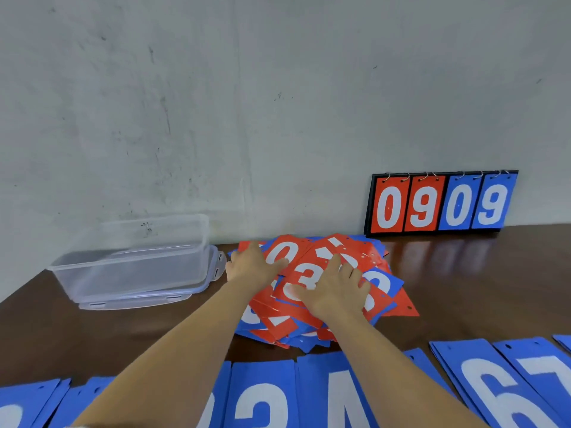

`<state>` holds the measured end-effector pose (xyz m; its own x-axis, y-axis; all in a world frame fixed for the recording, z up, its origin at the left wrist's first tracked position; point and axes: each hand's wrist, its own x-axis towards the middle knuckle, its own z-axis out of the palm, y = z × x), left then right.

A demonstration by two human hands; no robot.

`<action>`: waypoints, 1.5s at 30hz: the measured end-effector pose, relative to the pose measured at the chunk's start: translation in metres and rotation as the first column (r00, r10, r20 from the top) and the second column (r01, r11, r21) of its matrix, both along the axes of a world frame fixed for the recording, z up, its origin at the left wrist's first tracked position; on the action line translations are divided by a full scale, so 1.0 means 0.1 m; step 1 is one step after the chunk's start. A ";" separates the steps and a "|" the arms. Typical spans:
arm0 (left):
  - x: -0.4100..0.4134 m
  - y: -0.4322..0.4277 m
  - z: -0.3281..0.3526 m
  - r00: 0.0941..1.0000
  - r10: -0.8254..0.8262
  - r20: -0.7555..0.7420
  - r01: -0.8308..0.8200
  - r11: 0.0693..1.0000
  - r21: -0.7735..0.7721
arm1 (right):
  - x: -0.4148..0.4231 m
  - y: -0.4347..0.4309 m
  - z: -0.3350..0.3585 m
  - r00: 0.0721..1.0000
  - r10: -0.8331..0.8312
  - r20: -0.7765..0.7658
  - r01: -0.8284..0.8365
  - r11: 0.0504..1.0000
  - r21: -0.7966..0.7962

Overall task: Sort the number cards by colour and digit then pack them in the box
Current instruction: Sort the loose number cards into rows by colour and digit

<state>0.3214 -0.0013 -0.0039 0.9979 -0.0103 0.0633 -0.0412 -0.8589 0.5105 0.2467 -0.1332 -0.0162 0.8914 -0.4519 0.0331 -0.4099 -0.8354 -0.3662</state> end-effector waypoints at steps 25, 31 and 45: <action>-0.26 0.25 -0.04 0.994 0.025 0.102 -0.027 0.999 0.020 | -0.27 -0.47 0.25 0.955 -0.199 0.222 0.075 0.880 0.469; -0.51 0.25 0.06 0.980 0.050 0.192 -0.107 0.949 0.297 | -0.45 -0.50 0.41 0.933 -0.215 0.289 0.030 0.846 0.532; -0.96 0.31 0.34 0.981 0.045 0.189 0.018 0.948 -0.319 | -0.91 -0.48 0.62 0.891 -0.195 0.410 -0.096 0.802 0.590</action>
<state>0.2254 0.0299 0.0305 0.9665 0.0554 0.2504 -0.1543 -0.6542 0.7404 0.1561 -0.1814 0.0454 0.8227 -0.5552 0.1220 -0.1225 -0.3828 -0.9157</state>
